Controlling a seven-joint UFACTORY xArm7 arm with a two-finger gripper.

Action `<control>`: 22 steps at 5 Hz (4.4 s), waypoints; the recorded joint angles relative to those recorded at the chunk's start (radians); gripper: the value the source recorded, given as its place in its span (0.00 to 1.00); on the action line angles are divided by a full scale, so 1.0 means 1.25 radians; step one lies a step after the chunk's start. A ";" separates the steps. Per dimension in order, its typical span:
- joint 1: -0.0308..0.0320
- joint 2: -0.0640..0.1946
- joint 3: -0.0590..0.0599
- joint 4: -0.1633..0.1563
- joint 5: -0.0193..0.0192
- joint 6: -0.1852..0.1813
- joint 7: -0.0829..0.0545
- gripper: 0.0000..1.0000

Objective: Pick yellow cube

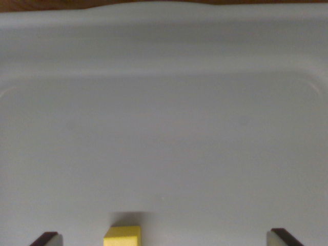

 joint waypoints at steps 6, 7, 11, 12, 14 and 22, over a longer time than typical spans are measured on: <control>0.0078 0.019 0.009 -0.086 0.0068 -0.090 -0.001 0.00; 0.0108 0.027 0.012 -0.119 0.0094 -0.125 -0.001 0.00; 0.0171 0.042 0.020 -0.188 0.0149 -0.198 -0.002 0.00; 0.0171 0.042 0.020 -0.188 0.0149 -0.198 -0.002 0.00; 0.0204 0.050 0.024 -0.225 0.0178 -0.236 -0.002 0.00; 0.0330 0.081 0.038 -0.365 0.0289 -0.383 -0.003 0.00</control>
